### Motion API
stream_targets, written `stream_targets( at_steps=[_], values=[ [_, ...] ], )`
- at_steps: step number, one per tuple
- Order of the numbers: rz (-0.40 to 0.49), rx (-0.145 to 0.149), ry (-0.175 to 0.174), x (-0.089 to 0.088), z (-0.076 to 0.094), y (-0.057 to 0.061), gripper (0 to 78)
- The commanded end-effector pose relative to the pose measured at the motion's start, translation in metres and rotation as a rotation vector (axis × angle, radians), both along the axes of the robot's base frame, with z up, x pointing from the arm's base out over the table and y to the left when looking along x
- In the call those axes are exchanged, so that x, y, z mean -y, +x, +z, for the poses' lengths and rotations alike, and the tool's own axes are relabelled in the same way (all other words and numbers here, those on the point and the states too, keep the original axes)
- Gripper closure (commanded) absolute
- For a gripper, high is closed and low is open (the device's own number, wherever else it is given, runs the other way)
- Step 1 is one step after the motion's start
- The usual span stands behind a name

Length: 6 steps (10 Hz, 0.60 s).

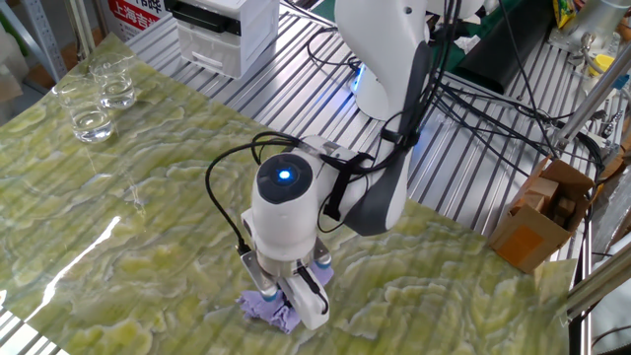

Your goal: Clean the table with a cloth

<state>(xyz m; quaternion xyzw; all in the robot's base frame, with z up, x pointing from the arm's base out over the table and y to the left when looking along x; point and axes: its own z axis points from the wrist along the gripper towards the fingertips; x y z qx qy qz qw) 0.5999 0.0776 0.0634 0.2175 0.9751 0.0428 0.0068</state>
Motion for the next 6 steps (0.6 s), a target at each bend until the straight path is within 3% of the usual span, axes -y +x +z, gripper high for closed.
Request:
stream_targets(
  at_steps=[1, 2, 6],
  values=[
    [0.033, 0.006, -0.037, 0.006, -0.003, 0.004, 76.3],
    [0.048, 0.007, -0.056, 0.011, -0.004, 0.006, 76.3],
    [0.106, -0.006, -0.059, 0.044, 0.003, 0.013, 76.3]
  ],
)
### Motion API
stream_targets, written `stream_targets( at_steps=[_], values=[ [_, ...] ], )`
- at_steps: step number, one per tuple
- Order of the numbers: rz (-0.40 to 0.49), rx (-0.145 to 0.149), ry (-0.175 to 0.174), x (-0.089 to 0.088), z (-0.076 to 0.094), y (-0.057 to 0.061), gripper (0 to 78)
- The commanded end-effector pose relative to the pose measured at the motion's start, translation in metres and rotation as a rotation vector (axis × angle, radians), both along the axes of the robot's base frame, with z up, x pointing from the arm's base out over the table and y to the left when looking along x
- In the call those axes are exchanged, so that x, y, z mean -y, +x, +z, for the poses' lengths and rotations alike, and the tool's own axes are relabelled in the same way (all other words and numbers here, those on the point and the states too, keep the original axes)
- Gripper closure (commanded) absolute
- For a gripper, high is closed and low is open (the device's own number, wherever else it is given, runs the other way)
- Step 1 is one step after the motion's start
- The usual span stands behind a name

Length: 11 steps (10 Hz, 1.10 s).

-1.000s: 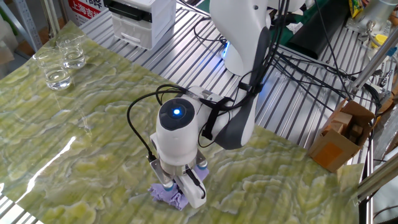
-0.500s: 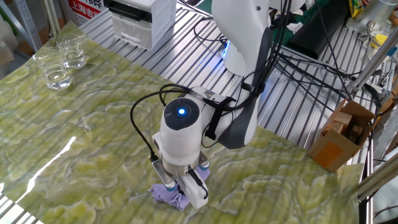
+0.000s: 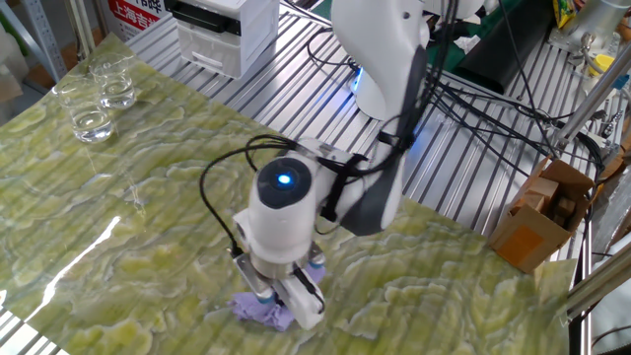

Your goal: Clean the table with a cloth

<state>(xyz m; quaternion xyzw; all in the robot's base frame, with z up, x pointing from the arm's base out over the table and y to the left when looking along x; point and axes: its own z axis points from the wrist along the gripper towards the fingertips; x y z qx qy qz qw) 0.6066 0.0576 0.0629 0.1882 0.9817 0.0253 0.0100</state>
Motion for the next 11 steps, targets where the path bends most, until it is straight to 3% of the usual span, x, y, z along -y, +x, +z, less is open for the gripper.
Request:
stream_targets(
  at_steps=[1, 7, 11],
  values=[
    [0.054, -0.008, -0.027, 0.029, 0.003, 0.007, 76.3],
    [0.134, -0.009, -0.041, 0.075, 0.005, 0.011, 76.3],
    [0.15, -0.039, -0.022, 0.078, 0.013, 0.009, 76.3]
  ],
)
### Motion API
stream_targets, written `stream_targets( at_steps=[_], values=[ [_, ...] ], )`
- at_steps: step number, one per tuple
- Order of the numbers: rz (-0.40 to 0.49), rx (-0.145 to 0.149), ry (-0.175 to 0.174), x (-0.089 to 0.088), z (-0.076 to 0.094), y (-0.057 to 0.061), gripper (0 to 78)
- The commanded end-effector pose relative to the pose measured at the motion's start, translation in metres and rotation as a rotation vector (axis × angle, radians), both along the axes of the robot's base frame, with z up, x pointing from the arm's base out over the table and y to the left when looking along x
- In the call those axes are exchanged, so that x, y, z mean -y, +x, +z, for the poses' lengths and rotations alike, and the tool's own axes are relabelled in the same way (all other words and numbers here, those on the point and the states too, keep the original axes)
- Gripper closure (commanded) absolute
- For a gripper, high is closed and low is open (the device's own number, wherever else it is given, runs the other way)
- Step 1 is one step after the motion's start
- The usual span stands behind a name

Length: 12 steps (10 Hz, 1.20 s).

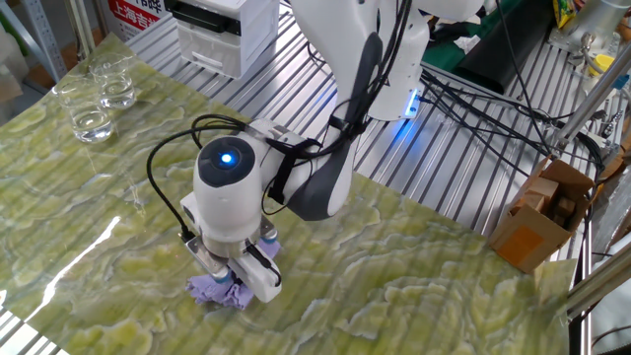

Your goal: Clean the table with a cloth

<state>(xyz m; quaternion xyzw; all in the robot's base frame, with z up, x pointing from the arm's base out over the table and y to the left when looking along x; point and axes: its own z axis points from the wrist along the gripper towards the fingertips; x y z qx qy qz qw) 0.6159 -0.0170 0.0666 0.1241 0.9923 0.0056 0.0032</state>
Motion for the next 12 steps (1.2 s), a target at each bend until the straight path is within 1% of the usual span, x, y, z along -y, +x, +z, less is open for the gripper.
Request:
stream_targets(
  at_steps=[1, 2, 3, 4, 5, 10, 11, 12],
  values=[
    [0.031, -0.027, 0.022, 0.005, 0.013, -0.001, 76.3],
    [0.043, -0.032, 0.023, 0.006, 0.017, -0.002, 76.3],
    [0.049, -0.03, 0.022, 0.007, 0.021, -0.003, 76.3],
    [0.05, -0.026, 0.022, 0.008, 0.024, -0.004, 76.3],
    [0.049, -0.014, 0.02, 0.009, 0.028, -0.004, 76.3],
    [0.068, -0.011, 0.019, 0.011, 0.032, -0.003, 76.3],
    [0.069, -0.011, 0.02, 0.011, 0.033, -0.003, 0.1],
    [0.069, -0.011, 0.02, 0.011, 0.033, -0.003, 0.1]
  ],
)
